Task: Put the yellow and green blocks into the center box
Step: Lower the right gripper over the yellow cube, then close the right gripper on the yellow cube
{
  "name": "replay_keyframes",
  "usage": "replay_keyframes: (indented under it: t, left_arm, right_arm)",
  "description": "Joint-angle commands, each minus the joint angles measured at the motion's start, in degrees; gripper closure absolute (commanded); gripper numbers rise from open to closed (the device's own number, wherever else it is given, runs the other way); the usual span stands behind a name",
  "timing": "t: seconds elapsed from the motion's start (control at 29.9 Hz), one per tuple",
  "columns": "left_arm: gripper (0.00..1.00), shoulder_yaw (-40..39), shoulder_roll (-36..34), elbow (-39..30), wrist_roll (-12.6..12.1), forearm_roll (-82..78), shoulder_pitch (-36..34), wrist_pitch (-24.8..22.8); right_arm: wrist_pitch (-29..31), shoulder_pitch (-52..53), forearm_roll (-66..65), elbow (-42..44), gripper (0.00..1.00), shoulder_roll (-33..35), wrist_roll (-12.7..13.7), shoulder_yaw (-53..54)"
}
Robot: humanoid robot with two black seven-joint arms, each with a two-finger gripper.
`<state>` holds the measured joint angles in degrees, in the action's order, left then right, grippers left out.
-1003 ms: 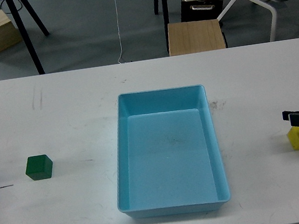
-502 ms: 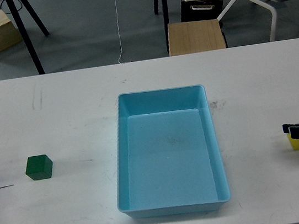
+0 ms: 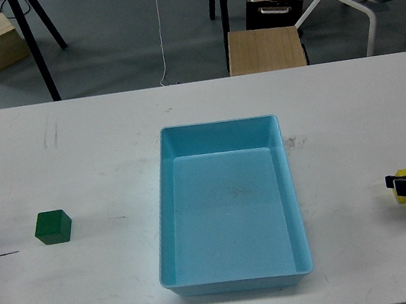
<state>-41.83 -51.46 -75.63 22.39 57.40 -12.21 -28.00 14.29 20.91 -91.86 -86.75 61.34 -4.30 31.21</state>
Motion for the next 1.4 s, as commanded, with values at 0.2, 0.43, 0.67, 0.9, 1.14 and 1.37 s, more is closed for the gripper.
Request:
replay_keyframes:
  t: [0.2,0.43,0.67,0.9,1.14,1.37]
  left_arm:
    - [0.0,0.26,0.13,0.05,-0.06,-0.01,0.08,0.0]
    - [0.0,0.17,0.04,0.05,-0.06,-0.01,-0.01,0.0]
    - [0.0,0.17,-0.04,0.05,-0.06,-0.01,-0.01,0.0]
    - [0.0,0.17,-0.04,0.05,-0.06,-0.01,-0.01,0.0]
    - [0.0,0.26,0.04,0.14,-0.06,-0.01,0.08,0.0]
    - [0.0,0.35,0.04,0.14,-0.06,-0.01,0.08,0.0]
  right_arm:
    - [-1.8,-0.16,0.01,1.41,0.02,-1.22,-0.01,-1.15]
    - [-1.98,-1.48,0.28,1.94,0.02,-1.66,-0.01,-1.15]
    - [-1.9,-1.66,0.28,2.03,0.02,-1.92,-0.09,-1.15]
    - [-1.98,-1.66,0.45,2.11,0.03,-1.84,-0.18,-1.07]
    - [-2.68,-1.83,0.37,2.38,0.05,-1.92,-0.18,-1.24]
    - [-3.83,-2.89,0.54,2.99,0.06,-2.01,-0.18,-1.24]
